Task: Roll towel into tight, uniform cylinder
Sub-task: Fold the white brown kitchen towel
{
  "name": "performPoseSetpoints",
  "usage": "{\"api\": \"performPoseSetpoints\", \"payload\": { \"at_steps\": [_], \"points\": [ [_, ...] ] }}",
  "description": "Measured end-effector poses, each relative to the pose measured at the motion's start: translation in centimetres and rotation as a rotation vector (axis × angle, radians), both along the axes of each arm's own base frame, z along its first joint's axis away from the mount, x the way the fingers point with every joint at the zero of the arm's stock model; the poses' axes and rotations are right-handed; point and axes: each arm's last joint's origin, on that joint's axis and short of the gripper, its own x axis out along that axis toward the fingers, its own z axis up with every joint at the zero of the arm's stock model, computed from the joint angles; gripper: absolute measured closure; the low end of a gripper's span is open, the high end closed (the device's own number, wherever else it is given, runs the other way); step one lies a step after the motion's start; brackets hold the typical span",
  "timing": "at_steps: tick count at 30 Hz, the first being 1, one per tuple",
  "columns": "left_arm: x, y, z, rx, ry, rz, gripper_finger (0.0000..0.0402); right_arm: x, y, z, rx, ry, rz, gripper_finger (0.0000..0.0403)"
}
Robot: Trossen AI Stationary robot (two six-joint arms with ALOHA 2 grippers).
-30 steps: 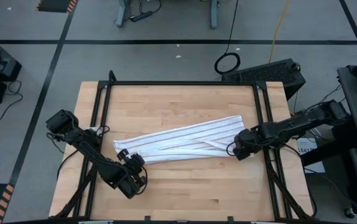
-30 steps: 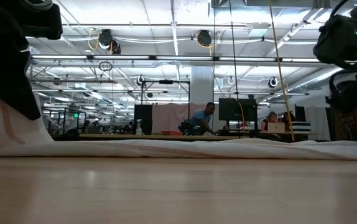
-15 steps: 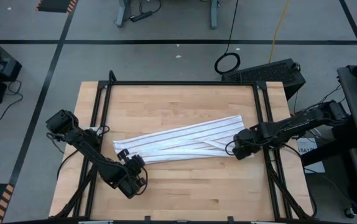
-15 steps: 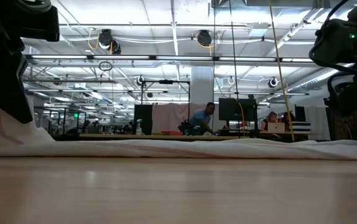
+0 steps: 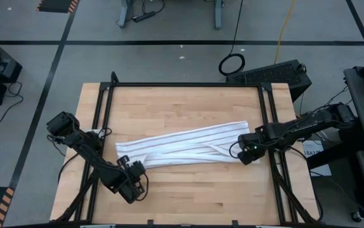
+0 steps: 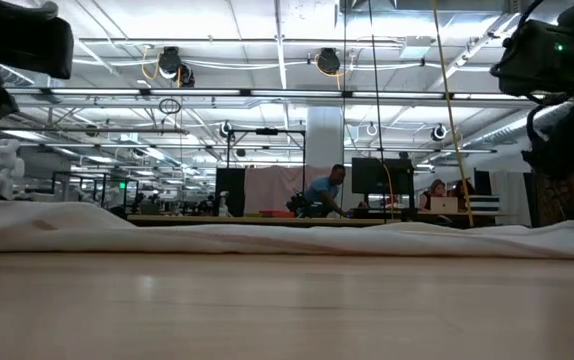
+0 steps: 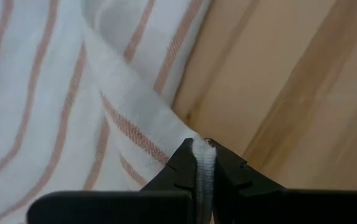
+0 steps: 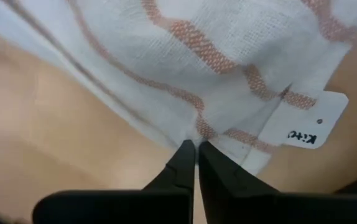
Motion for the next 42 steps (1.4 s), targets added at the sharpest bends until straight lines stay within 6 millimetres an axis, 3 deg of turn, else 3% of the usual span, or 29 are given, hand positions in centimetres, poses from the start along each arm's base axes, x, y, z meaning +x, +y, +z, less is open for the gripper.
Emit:
{"api": "performPoseSetpoints", "payload": {
  "at_steps": [17, 26, 42],
  "points": [
    [-0.7, -0.2, -0.1, -0.023, 0.139, -0.182, 0.0382, -0.4, 0.7, 0.8, 0.245, -0.039, 0.276, 0.0401],
    [-1.0, 0.0, -0.1, -0.008, 0.178, -0.18, 0.0382, -0.9, 1.9, 0.8, 0.283, -0.021, 0.37, 0.0401],
    [-1.5, 0.6, 0.0, 0.052, 0.226, -0.174, 0.0382, -1.3, 4.0, 0.9, 0.271, 0.039, 0.352, 0.038]
  ]
}}
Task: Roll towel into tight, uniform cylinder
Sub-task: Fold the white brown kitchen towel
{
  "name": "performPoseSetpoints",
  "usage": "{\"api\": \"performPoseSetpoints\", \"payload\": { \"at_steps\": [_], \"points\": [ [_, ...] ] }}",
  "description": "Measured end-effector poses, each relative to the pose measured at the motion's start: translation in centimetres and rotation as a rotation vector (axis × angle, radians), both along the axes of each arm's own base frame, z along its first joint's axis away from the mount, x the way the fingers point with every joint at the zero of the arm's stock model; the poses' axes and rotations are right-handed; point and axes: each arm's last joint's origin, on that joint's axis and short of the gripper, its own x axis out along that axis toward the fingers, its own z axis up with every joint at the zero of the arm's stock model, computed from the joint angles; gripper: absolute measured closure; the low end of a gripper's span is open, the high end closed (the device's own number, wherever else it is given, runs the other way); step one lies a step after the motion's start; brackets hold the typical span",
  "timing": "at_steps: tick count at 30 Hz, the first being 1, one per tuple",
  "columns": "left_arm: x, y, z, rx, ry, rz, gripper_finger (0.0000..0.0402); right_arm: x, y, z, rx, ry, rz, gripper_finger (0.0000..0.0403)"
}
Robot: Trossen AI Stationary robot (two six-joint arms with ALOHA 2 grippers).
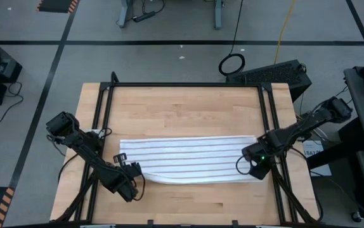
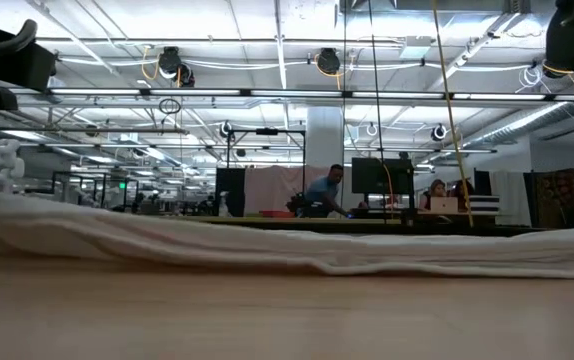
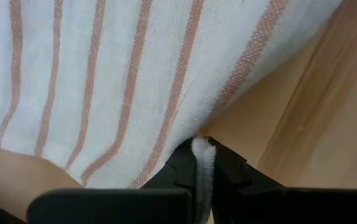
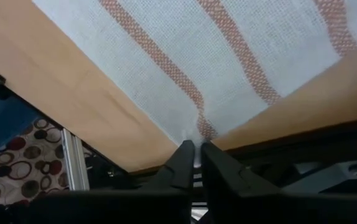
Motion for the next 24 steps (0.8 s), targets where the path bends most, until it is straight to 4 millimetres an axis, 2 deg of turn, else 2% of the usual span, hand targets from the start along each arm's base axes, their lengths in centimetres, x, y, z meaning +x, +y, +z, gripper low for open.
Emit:
{"api": "performPoseSetpoints", "payload": {
  "at_steps": [6, 14, 19, 24],
  "points": [
    [0.0, 0.0, 0.0, 0.012, -0.012, -0.002, 0.0382, 0.1, 0.5, 0.0, -0.007, -0.016, -0.003, 0.0352],
    [0.0, 0.0, 0.0, 0.013, -0.013, -0.003, 0.0382, -0.1, 0.6, 0.2, 0.032, 0.043, -0.033, 0.0289],
    [0.1, 0.0, 0.0, 0.007, -0.019, -0.003, 0.0382, 0.9, 0.7, 2.9, -0.023, -0.08, -0.108, 0.0269],
    [0.1, -0.2, 0.3, -0.026, -0.009, -0.028, 0.0382, 3.2, 0.9, 7.3, -0.162, -0.413, -0.23, 0.027]
  ]
}}
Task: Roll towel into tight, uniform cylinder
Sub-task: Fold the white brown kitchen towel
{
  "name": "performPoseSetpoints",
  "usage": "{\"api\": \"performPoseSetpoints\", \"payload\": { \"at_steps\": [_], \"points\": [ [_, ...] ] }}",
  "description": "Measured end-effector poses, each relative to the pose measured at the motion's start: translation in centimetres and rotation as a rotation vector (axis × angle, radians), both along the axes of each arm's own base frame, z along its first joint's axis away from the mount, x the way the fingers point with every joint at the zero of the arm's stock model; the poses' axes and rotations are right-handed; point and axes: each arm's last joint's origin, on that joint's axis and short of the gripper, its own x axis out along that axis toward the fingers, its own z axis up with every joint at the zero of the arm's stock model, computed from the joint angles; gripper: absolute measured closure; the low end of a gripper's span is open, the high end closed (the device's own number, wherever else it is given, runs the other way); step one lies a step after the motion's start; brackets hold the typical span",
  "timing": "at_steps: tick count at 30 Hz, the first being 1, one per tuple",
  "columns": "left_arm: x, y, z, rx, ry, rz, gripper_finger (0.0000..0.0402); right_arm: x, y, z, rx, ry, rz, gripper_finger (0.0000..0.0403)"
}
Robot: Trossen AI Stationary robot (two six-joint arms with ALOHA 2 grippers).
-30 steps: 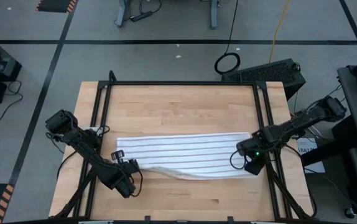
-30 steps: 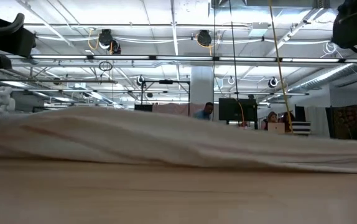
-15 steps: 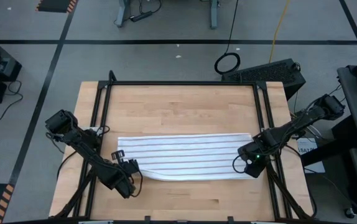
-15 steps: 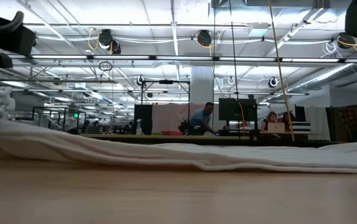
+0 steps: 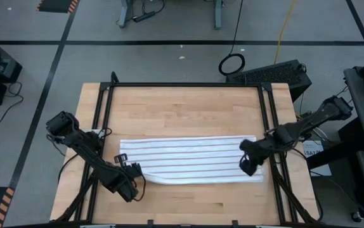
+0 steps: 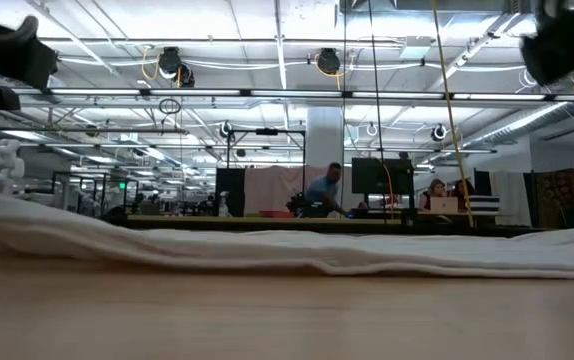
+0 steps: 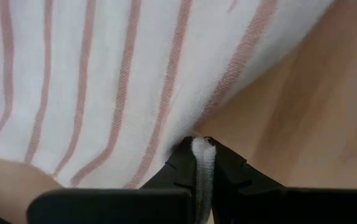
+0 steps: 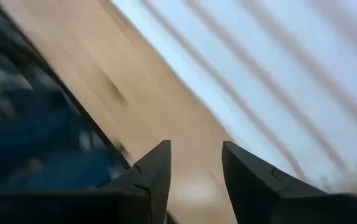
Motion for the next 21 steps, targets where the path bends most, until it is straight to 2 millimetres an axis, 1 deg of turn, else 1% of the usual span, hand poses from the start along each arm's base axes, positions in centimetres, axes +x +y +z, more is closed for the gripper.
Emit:
{"api": "performPoseSetpoints", "payload": {
  "at_steps": [3, 5, 8, 11, 13, 15, 18, 21],
  "points": [
    [0.1, -0.1, 1.5, -0.05, -0.031, -0.044, 0.0382, 1.3, 0.0, 2.1, -0.099, -0.202, -0.085, 0.027],
    [-0.1, 0.0, 2.5, -0.074, -0.066, -0.047, 0.0382, 2.0, 0.1, 3.0, -0.141, -0.288, -0.113, 0.027],
    [-0.4, 0.5, 3.8, -0.104, -0.115, -0.048, 0.0382, 2.9, 0.4, 3.7, -0.189, -0.374, -0.05, 0.027],
    [-0.8, 0.8, 4.8, -0.128, -0.147, -0.056, 0.0382, 3.2, 1.2, 3.1, -0.227, -0.375, 0.153, 0.027],
    [-1.0, 1.0, 5.4, -0.143, -0.162, -0.073, 0.0382, 3.0, 1.6, 2.2, -0.243, -0.316, 0.287, 0.0269],
    [-1.2, 1.1, 5.9, -0.173, -0.166, -0.088, 0.0382, 3.0, 1.8, 1.3, -0.262, -0.255, 0.366, 0.0264],
    [-1.4, 1.1, 6.8, -0.272, -0.177, -0.111, 0.0382, 3.8, 1.8, 0.7, -0.271, -0.254, 0.393, 0.0253],
    [-1.4, 1.2, 7.6, -0.359, -0.198, -0.106, 0.0382, 5.6, 1.8, 0.7, -0.284, -0.354, 0.359, 0.024]
  ]
}}
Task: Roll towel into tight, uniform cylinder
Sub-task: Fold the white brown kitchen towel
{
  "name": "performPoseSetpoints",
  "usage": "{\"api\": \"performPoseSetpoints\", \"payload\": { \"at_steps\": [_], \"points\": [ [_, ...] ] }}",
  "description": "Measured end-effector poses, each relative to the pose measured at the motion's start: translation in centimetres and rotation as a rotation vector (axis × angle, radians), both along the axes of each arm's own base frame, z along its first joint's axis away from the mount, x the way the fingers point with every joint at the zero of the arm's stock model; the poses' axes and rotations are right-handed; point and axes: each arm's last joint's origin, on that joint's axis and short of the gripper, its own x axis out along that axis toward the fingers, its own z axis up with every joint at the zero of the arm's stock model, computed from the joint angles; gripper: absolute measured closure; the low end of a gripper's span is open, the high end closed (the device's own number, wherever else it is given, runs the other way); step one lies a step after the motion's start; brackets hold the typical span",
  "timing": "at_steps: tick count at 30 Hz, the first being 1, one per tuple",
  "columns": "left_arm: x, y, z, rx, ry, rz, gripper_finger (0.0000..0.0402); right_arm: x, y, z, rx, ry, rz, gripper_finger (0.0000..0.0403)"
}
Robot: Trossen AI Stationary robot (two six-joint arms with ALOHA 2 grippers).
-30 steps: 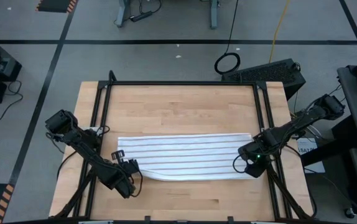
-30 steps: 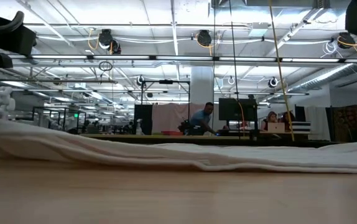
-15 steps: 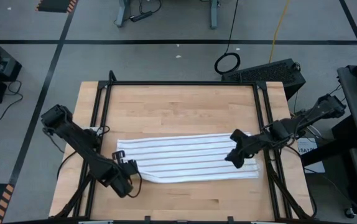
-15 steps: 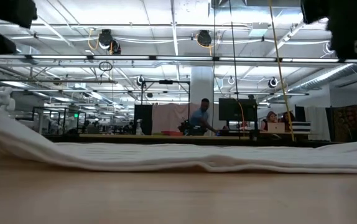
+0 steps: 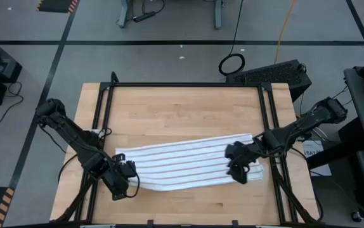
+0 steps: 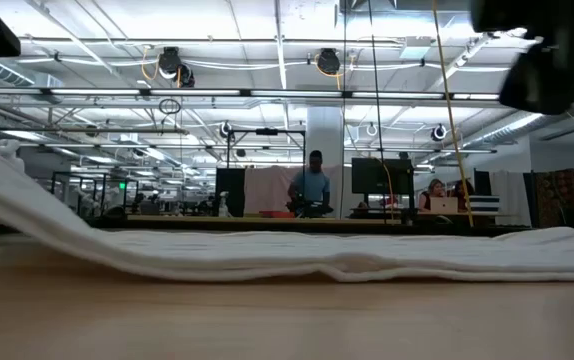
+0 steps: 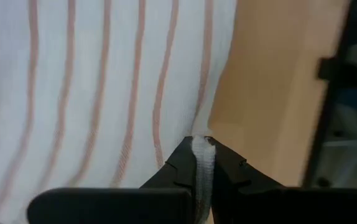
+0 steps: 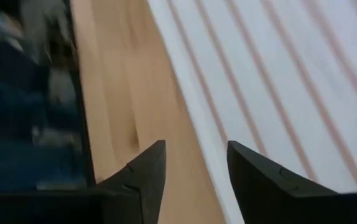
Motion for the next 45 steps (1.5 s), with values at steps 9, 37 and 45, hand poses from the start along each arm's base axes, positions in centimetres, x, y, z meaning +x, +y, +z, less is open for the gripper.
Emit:
{"api": "performPoseSetpoints", "payload": {
  "at_steps": [9, 37, 45],
  "points": [
    [0.9, 0.6, 0.0, -0.145, 0.0, -0.084, 0.0382, 6.5, -0.4, -1.0, 0.015, -0.33, -0.121, 0.0227],
    [0.1, 1.7, -1.4, 0.026, -0.033, 0.302, 0.0382, 1.8, -0.3, -1.1, -0.169, 0.313, 0.208, 0.0239],
    [-1.1, 1.9, -1.6, 0.091, 0.035, 0.36, 0.0382, -3.2, 0.8, -3.4, -0.178, 0.387, 0.265, 0.0238]
  ]
}}
